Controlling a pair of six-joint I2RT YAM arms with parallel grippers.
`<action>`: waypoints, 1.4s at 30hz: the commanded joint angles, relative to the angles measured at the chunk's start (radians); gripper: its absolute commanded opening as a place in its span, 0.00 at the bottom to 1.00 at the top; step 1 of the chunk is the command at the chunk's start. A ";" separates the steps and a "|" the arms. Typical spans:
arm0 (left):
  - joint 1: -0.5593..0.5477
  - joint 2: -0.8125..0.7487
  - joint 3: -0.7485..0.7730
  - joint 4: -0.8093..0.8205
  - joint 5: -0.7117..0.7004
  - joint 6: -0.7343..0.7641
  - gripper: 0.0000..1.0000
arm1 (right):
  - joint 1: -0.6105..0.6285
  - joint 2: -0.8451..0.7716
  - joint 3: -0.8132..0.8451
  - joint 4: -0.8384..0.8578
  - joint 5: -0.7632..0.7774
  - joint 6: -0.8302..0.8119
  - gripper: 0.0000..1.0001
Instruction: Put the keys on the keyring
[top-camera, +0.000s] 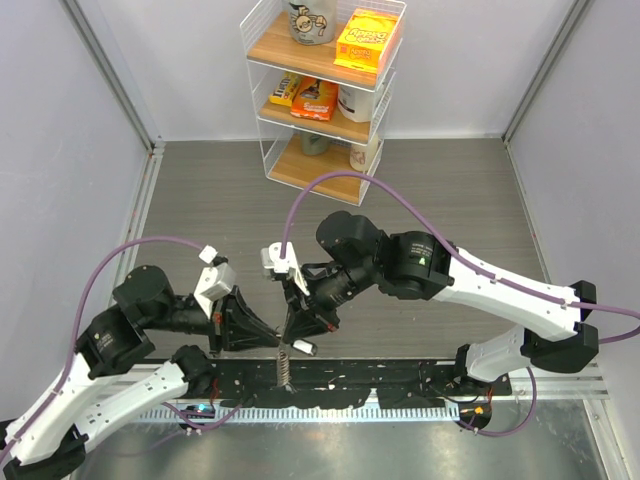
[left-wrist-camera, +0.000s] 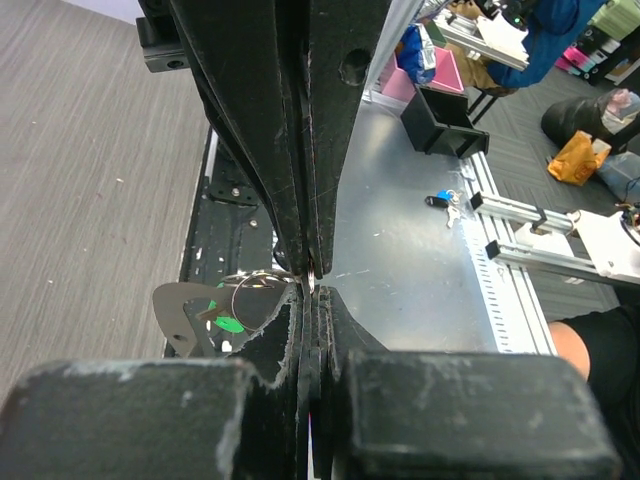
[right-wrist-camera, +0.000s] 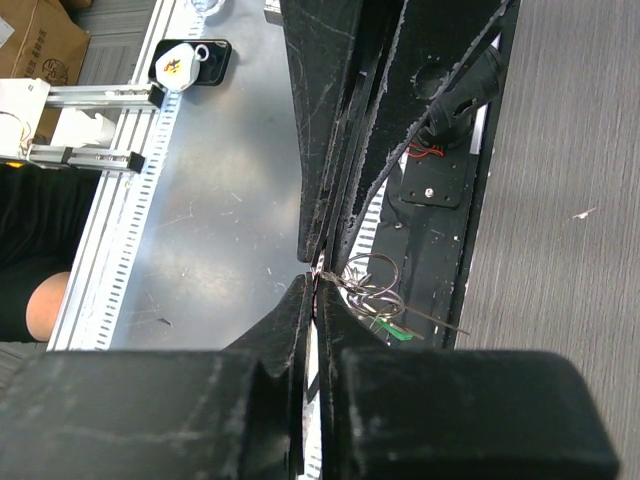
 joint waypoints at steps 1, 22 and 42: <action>-0.003 -0.017 0.022 0.024 -0.071 0.021 0.00 | -0.001 -0.026 0.000 0.080 -0.009 0.001 0.12; -0.003 -0.174 -0.121 0.543 -0.064 -0.123 0.00 | 0.036 -0.279 -0.144 0.336 0.125 -0.175 0.45; -0.001 -0.190 -0.227 0.842 -0.099 -0.237 0.00 | 0.099 -0.247 -0.089 0.370 0.189 -0.215 0.32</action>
